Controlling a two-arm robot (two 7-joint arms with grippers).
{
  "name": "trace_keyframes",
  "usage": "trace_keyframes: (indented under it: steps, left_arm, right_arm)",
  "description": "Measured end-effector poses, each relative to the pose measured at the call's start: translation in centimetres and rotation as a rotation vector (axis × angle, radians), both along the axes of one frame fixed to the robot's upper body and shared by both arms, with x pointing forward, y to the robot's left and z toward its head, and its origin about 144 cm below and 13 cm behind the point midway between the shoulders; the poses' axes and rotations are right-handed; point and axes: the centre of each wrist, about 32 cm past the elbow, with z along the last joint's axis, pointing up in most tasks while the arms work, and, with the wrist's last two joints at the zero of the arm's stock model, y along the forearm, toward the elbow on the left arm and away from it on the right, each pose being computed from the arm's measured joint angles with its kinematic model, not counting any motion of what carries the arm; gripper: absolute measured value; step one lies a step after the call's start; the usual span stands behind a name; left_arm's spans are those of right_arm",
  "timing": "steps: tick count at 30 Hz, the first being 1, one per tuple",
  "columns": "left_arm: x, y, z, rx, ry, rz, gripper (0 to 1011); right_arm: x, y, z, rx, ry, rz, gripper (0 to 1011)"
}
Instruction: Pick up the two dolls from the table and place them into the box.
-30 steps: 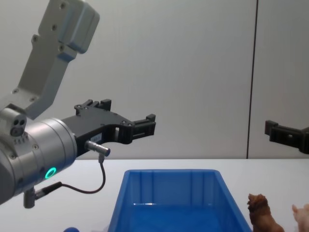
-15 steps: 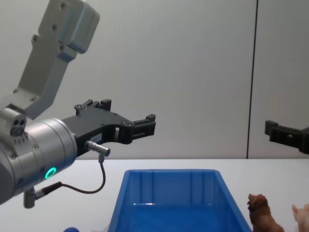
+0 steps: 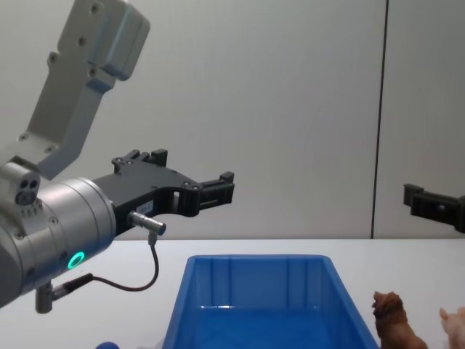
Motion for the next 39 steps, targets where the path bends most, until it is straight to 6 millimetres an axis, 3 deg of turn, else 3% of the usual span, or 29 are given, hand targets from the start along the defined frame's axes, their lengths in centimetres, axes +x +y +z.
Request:
trace_keyframes:
  steps: [17,39]
  left_arm:
    - [0.0,0.0,0.0,0.0,0.0,0.0,1001]
    - [0.0,0.0,0.0,0.0,0.0,0.0,1001]
  right_arm:
    - [-0.3,-0.5,-0.6,-0.007,0.105,-0.07,1001]
    - [-1.5,-1.0,-3.4,-0.027,0.266,-0.122,1001]
